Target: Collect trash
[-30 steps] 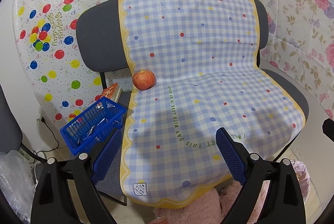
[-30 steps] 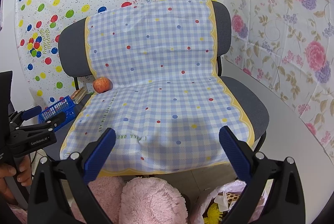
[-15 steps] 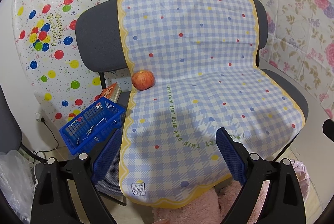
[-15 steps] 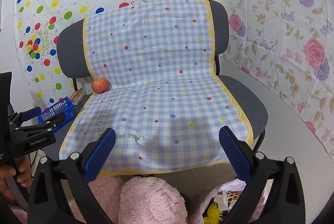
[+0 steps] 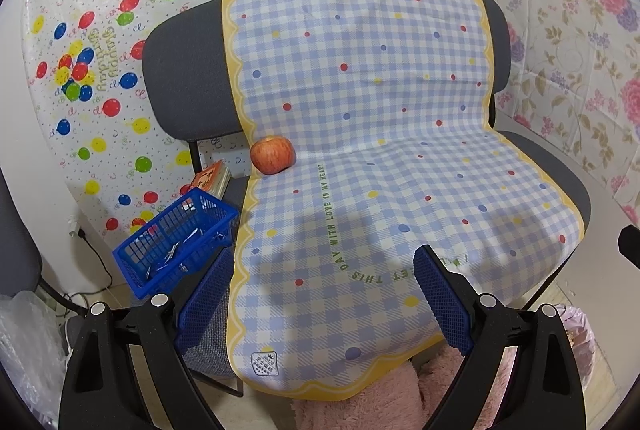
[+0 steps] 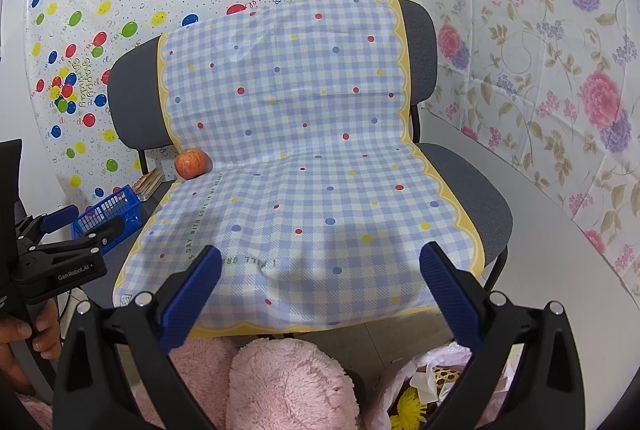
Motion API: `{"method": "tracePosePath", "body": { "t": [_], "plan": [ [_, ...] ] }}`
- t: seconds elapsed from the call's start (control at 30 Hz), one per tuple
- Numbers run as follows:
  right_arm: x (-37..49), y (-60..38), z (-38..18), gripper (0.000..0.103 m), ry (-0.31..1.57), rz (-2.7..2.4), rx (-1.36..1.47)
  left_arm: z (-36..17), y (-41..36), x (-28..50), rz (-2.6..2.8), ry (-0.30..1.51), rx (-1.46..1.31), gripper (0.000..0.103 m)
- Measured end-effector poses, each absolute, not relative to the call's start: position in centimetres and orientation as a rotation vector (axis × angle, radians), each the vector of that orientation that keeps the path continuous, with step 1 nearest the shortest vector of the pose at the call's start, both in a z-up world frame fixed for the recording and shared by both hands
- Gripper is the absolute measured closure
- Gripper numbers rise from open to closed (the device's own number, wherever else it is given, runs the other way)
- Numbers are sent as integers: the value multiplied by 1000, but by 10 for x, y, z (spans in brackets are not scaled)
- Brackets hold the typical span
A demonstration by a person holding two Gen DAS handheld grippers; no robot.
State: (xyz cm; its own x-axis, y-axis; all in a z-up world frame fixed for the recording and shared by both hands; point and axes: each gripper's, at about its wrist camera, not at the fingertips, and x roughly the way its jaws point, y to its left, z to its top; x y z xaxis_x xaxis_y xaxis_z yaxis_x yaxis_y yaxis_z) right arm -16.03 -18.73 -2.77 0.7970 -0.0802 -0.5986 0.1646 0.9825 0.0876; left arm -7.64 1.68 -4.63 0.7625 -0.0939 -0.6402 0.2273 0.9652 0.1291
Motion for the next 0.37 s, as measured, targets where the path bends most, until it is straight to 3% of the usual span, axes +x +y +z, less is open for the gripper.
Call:
{"method": "tracePosePath", "body": {
  "t": [0.37],
  "plan": [
    [-124,-205,-39,6,614,-122,187,-67,21,-42,-153,753,187,12]
  ]
}}
